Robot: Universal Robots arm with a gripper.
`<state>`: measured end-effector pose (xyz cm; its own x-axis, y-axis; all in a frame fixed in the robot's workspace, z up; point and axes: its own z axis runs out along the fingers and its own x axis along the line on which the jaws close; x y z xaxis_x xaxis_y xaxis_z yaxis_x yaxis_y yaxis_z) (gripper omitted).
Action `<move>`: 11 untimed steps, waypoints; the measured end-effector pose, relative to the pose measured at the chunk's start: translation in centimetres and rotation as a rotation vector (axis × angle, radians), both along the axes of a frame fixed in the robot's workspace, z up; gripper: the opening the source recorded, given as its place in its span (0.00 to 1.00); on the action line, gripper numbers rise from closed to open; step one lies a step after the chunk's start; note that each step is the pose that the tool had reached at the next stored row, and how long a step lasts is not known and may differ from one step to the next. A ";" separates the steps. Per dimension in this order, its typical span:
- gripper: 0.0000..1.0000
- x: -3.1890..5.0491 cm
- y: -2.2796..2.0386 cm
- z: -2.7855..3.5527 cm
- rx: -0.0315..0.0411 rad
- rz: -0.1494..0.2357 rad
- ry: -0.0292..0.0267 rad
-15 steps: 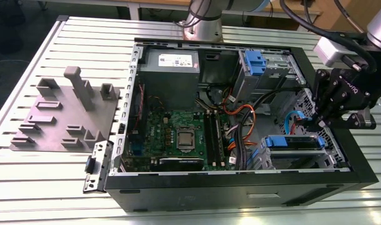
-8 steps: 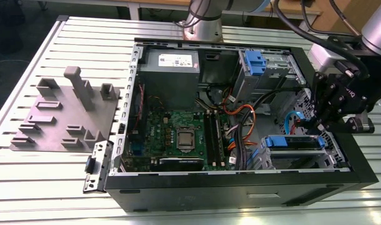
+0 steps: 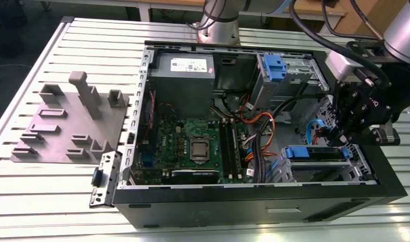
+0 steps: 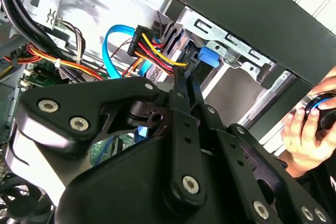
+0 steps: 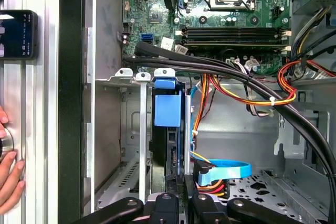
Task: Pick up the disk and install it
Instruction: 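Insert the first disk wire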
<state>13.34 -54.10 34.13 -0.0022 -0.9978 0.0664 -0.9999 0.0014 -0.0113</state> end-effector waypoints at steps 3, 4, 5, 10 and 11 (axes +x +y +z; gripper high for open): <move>0.16 0.00 0.00 0.00 -0.0001 0.000 -0.0001; 0.16 0.00 0.00 0.00 -0.0001 0.000 -0.0001; 0.16 0.00 0.00 0.00 0.0000 0.000 -0.0001; 0.16 0.00 0.00 0.00 0.0000 0.000 -0.0003; 0.16 -0.02 0.00 0.00 0.0000 0.000 -0.0009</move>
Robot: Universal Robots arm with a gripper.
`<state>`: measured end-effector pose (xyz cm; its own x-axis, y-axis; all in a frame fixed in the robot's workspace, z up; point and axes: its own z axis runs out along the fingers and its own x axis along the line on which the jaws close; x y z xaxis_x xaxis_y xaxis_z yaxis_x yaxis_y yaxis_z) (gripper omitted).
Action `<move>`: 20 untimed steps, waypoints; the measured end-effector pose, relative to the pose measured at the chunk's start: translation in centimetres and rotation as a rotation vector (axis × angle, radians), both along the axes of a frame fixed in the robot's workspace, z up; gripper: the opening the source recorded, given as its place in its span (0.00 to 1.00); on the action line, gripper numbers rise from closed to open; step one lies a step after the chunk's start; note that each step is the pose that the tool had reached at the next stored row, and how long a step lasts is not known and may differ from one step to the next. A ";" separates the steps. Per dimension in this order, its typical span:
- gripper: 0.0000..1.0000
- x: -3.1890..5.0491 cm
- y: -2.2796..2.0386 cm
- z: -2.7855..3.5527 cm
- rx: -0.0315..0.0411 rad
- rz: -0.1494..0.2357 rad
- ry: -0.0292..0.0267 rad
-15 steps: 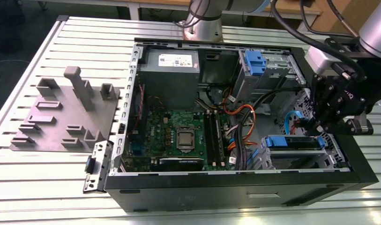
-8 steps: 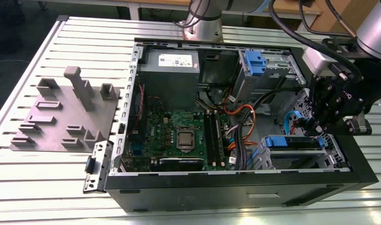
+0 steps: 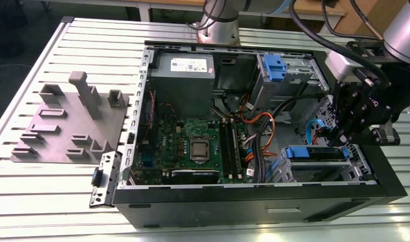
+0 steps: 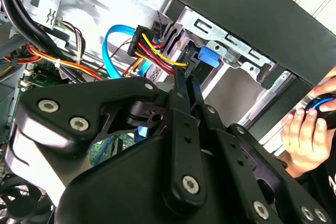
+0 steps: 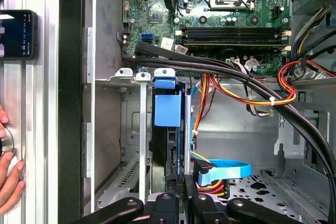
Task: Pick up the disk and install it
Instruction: 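Insert the first disk wire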
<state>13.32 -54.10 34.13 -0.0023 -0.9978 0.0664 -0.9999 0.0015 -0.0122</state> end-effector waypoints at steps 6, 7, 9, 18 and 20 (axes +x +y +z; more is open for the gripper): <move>0.16 -0.29 -0.07 -0.02 0.0000 0.000 -0.0189; 0.16 -0.35 -0.08 -0.03 0.0000 0.000 -0.0214; 0.16 -0.48 -0.10 -0.07 0.0001 0.000 -0.0253; 0.16 -0.98 -0.28 -0.38 -0.0002 0.001 -0.0420; 0.16 -1.11 -0.34 -0.40 0.0000 0.001 -0.0471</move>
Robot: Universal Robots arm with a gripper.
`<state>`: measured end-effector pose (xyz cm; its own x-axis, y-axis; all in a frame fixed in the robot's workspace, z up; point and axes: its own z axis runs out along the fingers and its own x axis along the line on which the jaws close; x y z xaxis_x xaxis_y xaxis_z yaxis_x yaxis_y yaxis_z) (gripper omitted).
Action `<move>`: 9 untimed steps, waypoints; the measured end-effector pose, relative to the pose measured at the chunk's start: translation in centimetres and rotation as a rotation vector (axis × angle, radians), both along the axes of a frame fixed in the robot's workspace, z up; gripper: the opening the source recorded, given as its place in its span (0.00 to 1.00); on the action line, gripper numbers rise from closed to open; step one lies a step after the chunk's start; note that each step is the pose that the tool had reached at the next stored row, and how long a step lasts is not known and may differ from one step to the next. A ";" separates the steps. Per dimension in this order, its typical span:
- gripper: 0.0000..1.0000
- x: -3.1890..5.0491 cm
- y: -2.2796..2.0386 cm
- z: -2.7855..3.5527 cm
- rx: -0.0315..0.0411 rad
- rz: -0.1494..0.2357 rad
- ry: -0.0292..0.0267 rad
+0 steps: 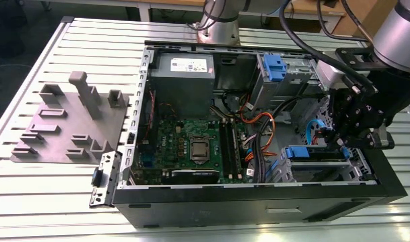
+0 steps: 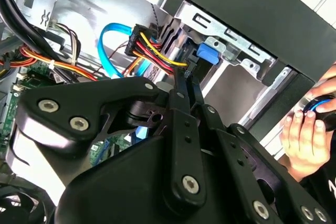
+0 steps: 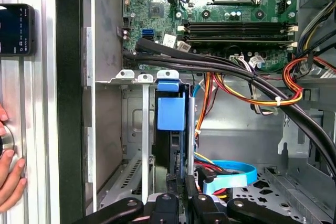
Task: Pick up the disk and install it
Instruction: 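Insert the first disk wire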
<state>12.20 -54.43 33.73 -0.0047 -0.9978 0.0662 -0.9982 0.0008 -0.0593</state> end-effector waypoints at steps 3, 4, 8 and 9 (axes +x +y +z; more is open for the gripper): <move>0.16 -0.34 -0.06 -0.02 0.0001 0.000 -0.0077; 0.16 -0.47 -0.09 -0.02 0.0000 0.000 -0.0103; 0.16 -0.73 -0.12 -0.10 -0.0002 0.001 -0.0193; 0.16 -0.72 -0.12 -0.12 -0.0003 0.002 -0.0211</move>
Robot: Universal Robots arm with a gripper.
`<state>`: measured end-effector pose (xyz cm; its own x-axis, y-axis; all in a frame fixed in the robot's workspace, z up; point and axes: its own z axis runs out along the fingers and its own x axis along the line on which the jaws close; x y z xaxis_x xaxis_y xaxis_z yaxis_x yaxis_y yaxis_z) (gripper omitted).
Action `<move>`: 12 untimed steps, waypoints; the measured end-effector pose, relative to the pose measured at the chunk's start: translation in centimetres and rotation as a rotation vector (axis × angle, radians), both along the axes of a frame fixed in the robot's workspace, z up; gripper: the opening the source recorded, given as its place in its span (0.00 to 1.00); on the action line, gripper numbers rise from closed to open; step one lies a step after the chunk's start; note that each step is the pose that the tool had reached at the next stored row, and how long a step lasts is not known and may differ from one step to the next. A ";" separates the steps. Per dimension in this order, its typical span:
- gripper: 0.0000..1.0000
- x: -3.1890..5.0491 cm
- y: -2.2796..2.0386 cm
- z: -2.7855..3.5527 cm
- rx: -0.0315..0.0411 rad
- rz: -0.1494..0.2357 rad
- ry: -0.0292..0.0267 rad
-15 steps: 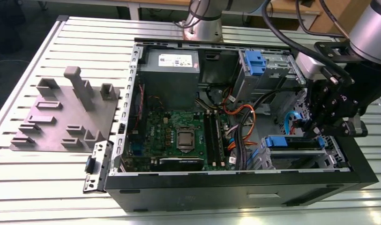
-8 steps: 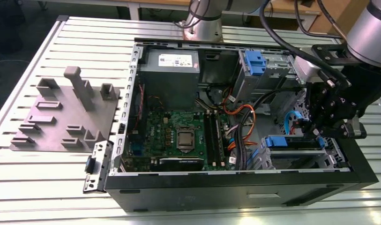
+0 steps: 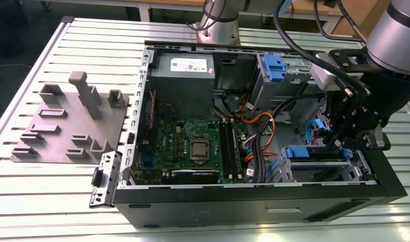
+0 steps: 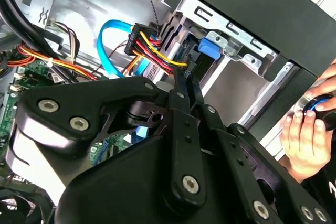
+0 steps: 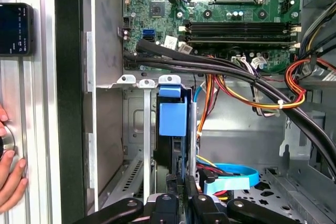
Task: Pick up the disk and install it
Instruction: 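Insert the first disk wire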
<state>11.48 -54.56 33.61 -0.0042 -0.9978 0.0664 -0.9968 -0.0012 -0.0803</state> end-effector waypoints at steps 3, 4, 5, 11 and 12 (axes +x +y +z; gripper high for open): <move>0.16 -0.14 -0.01 -0.07 0.0004 0.000 -0.0088; 0.16 -0.20 -0.01 -0.09 0.0004 0.000 -0.0111; 0.16 -0.20 -0.01 -0.11 0.0002 0.000 -0.0123; 0.16 -0.31 -0.01 -0.23 0.0003 0.000 -0.0142; 0.16 -0.31 -0.01 -0.25 0.0003 0.000 -0.0143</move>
<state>11.17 -54.56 33.36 -0.0046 -0.9978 0.0660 -0.9955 -0.0016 -0.0946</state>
